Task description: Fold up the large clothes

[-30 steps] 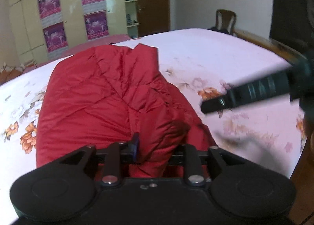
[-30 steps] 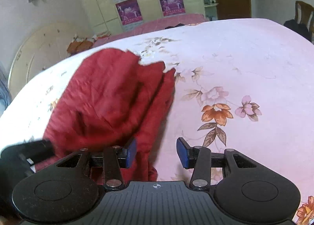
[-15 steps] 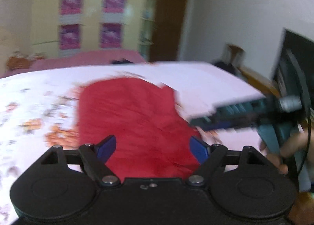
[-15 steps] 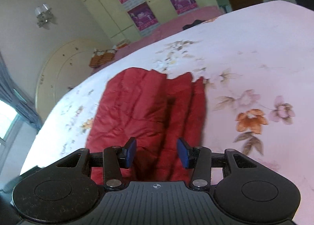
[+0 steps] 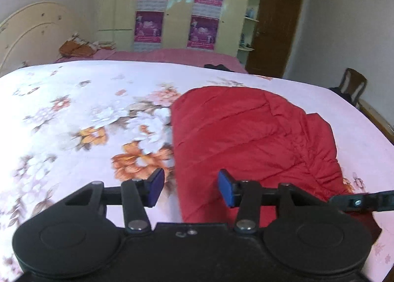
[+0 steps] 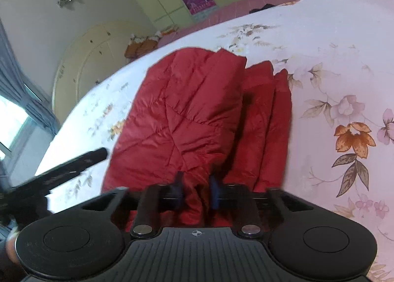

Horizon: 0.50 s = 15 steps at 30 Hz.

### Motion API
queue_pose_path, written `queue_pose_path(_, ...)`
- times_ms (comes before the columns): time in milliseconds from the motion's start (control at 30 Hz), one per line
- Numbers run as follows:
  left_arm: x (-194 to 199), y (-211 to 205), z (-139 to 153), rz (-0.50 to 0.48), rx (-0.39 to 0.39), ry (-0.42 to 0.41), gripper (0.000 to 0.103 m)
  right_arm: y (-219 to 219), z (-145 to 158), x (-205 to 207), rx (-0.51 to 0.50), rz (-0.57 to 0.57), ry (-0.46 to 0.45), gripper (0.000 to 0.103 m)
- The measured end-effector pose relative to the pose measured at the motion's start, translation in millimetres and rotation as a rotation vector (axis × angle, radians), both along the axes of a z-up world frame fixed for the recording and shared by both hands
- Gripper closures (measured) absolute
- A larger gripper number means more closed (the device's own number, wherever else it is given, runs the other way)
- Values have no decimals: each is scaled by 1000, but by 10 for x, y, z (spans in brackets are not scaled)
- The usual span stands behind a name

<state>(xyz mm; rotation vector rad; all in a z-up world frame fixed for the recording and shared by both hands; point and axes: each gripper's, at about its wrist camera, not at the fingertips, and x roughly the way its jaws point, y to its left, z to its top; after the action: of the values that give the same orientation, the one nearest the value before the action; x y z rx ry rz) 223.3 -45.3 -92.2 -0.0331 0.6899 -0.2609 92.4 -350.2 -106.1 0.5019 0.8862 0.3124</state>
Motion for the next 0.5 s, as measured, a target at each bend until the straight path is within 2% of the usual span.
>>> queue_pose_path(100, 49, -174, 13, -47, 20, -28, 57, -106, 121, -117, -40, -24, -62, 94)
queue_pose_path(167, 106, -304, 12, -79, 40, -43, 57, -196, 93, -185, -52, -45, -63, 94)
queue_pose_path(300, 264, -541, -151, -134, 53, 12, 55, -309, -270, -200, -51, -87, 51, 94)
queue_pose_path(367, 292, -611, -260, -142, 76, 35, 55, -334, -365, -195, -38, -95, 75, 94)
queue_pose_path(500, 271, -597, -336, -147, 85, 43, 55, -364, -298, -189, -50, -87, 88, 87)
